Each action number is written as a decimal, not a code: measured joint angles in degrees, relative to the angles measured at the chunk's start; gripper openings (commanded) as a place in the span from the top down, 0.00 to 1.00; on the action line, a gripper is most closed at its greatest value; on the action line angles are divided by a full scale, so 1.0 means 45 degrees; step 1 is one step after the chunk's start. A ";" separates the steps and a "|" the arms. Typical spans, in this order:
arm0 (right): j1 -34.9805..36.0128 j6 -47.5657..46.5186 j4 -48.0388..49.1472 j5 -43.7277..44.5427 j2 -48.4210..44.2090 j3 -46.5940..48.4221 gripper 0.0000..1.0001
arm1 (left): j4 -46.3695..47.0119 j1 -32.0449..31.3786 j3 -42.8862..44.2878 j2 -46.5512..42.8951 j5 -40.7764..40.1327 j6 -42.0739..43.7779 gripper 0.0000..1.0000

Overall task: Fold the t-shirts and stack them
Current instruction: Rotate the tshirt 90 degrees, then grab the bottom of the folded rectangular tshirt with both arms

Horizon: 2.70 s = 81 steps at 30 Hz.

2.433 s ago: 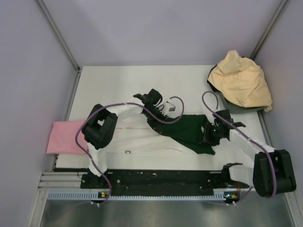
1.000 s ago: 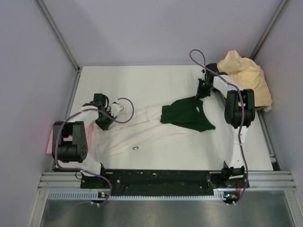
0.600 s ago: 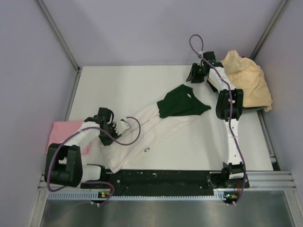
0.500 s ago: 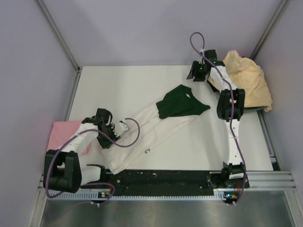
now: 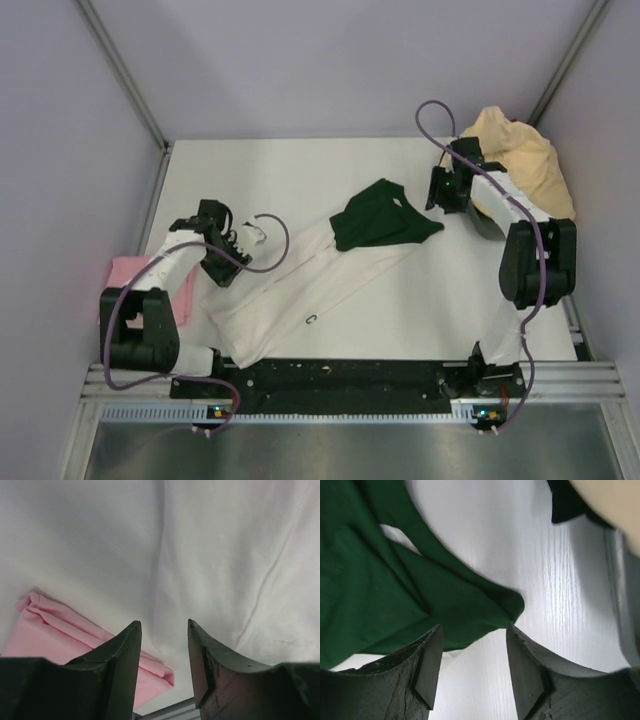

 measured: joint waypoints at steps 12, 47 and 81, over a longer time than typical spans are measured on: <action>-0.0335 0.0223 0.0262 -0.0743 0.2861 0.0180 1.00 | 0.1783 -0.0024 -0.1098 0.1685 -0.1010 -0.0015 0.71; 0.3774 -0.4736 0.4852 -0.6611 -0.6742 -0.3502 0.31 | -0.0627 -0.8208 -0.1486 -0.3827 0.4148 0.1331 0.44; 1.6203 -1.4236 0.5270 -0.2404 -0.8412 -1.3012 1.00 | 0.3434 -1.0647 -0.4639 -0.2079 0.3721 0.2939 1.00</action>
